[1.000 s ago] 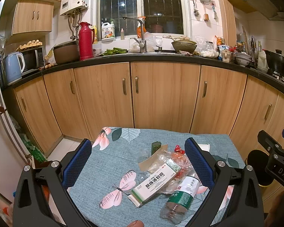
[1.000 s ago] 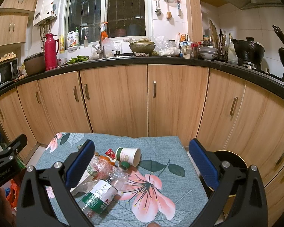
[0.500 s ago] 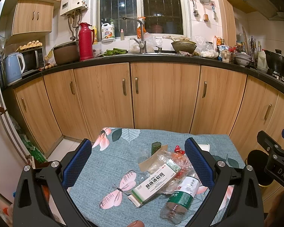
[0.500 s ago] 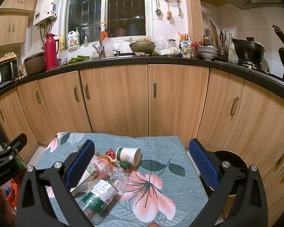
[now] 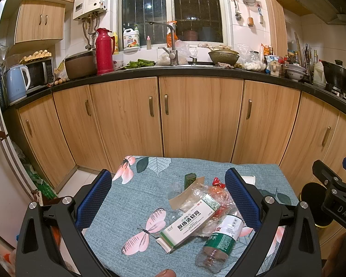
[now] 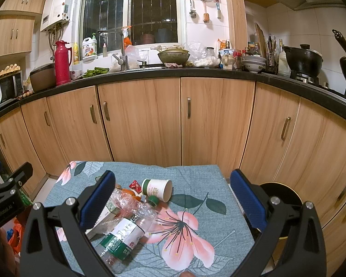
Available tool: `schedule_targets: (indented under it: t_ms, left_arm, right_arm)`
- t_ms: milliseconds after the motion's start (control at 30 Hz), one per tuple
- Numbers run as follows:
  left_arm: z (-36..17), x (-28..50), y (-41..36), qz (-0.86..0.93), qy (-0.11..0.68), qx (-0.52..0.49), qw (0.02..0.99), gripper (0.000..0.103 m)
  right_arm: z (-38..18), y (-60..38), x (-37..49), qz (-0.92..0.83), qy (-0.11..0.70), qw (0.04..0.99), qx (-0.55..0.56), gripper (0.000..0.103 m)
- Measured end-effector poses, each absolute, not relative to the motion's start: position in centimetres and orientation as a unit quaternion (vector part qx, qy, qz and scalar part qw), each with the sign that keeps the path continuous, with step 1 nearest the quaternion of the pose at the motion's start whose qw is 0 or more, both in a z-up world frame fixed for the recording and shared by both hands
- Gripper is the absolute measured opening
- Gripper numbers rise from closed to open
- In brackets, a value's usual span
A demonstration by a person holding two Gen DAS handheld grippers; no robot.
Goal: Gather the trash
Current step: 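Lower both tools toward the trash, right tool toward the water bottle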
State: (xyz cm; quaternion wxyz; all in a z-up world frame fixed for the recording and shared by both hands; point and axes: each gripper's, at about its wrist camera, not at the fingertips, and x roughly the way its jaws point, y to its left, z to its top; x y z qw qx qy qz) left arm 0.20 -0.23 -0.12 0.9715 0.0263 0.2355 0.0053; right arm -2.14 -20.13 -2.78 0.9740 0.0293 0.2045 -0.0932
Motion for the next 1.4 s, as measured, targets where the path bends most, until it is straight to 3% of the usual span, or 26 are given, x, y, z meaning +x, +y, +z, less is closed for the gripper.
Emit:
schedule_targets:
  t_ms: [1133, 1400]
  left_arm:
    - [-1.6, 1.4, 0.4, 0.004, 0.247, 0.025, 0.969, 0.095]
    - [-3.9, 3.5, 3.0, 0.009, 0.287, 0.009, 0.958, 0.095]
  right_arm:
    - [-4.9, -18.5, -1.1, -0.093, 0.224, 0.970, 0.024, 0.100]
    - [-6.3, -18.7, 1.0, -0.083, 0.261, 0.961, 0.019, 0.100]
